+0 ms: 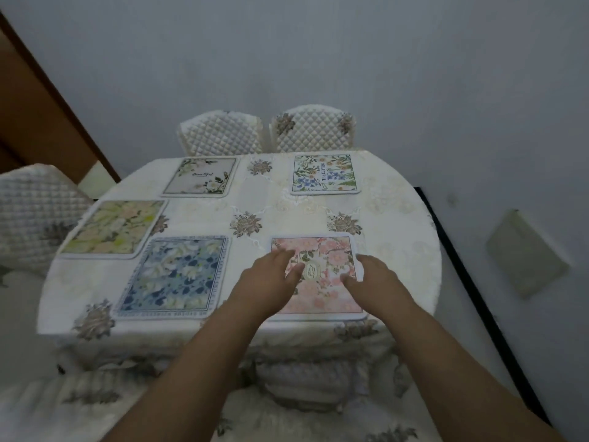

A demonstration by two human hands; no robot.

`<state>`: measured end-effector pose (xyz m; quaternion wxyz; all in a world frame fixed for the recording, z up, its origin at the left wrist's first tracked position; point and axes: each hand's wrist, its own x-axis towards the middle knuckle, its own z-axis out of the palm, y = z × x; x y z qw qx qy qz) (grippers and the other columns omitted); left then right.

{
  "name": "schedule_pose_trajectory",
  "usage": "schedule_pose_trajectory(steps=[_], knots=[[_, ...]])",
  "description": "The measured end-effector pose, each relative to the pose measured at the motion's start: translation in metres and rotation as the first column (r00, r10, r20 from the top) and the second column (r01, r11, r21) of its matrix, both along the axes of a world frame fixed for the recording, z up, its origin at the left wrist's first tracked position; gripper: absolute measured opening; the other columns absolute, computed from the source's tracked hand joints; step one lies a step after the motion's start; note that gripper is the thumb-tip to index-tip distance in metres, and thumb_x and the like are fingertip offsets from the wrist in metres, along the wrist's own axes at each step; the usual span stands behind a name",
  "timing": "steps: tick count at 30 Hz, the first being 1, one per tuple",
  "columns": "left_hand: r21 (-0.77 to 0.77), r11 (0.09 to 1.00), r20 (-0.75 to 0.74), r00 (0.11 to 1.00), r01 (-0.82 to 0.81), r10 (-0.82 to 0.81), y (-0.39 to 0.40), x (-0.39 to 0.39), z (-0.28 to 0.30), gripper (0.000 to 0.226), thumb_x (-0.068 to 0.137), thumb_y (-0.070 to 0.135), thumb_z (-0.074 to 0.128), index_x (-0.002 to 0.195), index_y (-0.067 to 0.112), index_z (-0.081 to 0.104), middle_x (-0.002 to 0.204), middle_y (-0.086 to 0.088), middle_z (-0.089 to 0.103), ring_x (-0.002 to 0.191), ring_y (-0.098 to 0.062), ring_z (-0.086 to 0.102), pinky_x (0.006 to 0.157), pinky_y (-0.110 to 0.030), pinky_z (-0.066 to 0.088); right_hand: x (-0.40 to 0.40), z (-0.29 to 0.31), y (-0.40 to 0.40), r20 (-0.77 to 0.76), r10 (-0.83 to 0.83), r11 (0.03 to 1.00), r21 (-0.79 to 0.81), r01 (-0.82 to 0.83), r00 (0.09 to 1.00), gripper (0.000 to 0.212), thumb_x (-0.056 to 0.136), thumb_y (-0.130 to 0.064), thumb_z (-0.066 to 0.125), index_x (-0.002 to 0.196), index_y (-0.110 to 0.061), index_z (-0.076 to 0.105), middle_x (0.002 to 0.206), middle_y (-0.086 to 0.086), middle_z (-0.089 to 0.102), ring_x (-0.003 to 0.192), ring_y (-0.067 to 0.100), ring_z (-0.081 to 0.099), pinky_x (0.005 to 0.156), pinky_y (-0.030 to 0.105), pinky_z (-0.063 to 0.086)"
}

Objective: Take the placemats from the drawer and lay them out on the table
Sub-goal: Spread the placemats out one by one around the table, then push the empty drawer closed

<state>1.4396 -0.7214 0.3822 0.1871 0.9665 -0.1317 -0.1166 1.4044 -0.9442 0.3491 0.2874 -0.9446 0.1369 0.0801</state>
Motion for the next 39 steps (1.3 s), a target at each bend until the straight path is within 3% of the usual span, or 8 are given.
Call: schedule_pose_trajectory(steps=[10, 17, 24, 33, 39], knots=[[0.05, 0.988, 0.09, 0.985, -0.149, 0.144, 0.078, -0.107, 0.053, 0.063, 0.103, 0.059, 0.031, 0.161, 0.033, 0.021, 0.167, 0.008, 0.023, 0.153, -0.014, 0.022, 0.12, -0.043, 0.027, -0.059, 0.064, 0.039, 0.075, 0.114, 0.992, -0.06, -0.109, 0.991, 0.073, 0.09, -0.061, 0.054, 0.151, -0.025, 0.035, 0.156, -0.001, 0.039, 0.137, 0.025, 0.044, 0.109, 0.043, 0.039], [0.111, 0.944, 0.074, 0.95, -0.311, 0.304, 0.202, -0.173, 0.077, 0.066, 0.102, 0.063, 0.031, 0.16, 0.034, 0.02, 0.168, 0.006, 0.023, 0.152, -0.02, 0.026, 0.119, -0.048, 0.031, -0.087, 0.1, 0.164, 0.164, 0.359, 0.931, -0.126, -0.342, 0.919, 0.076, 0.09, -0.06, 0.055, 0.153, -0.024, 0.032, 0.158, -0.003, 0.036, 0.141, 0.021, 0.038, 0.112, 0.043, 0.037], [0.087, 0.82, 0.167, 0.82, -0.565, 0.547, 0.35, -0.272, 0.115, 0.06, 0.103, 0.056, 0.034, 0.158, 0.034, 0.026, 0.165, 0.01, 0.028, 0.149, -0.018, 0.029, 0.116, -0.043, 0.03, -0.132, 0.13, 0.35, 0.207, 0.619, 0.786, -0.167, -0.596, 0.758, 0.074, 0.089, -0.066, 0.05, 0.151, -0.028, 0.033, 0.156, -0.004, 0.038, 0.14, 0.022, 0.039, 0.11, 0.046, 0.039], [0.044, 0.637, 0.235, 0.628, -0.77, 0.742, 0.488, -0.376, 0.137, 0.06, 0.103, 0.055, 0.037, 0.157, 0.032, 0.028, 0.161, 0.01, 0.033, 0.147, -0.017, 0.032, 0.116, -0.043, 0.031, -0.195, 0.165, 0.537, 0.285, 0.784, 0.613, -0.211, -0.761, 0.552, 0.07, 0.09, -0.061, 0.054, 0.149, -0.027, 0.037, 0.153, -0.005, 0.041, 0.139, 0.023, 0.038, 0.111, 0.046, 0.038], [0.029, 0.457, 0.246, 0.45, -0.889, 0.859, 0.56, -0.439, 0.14, 0.06, 0.103, 0.055, 0.035, 0.158, 0.034, 0.026, 0.163, 0.01, 0.03, 0.148, -0.016, 0.029, 0.115, -0.042, 0.031, -0.223, 0.175, 0.644, 0.272, 0.9, 0.413, -0.273, -0.869, 0.342, 0.068, 0.091, -0.058, 0.054, 0.15, -0.027, 0.037, 0.152, -0.003, 0.042, 0.139, 0.021, 0.038, 0.111, 0.042, 0.037]])
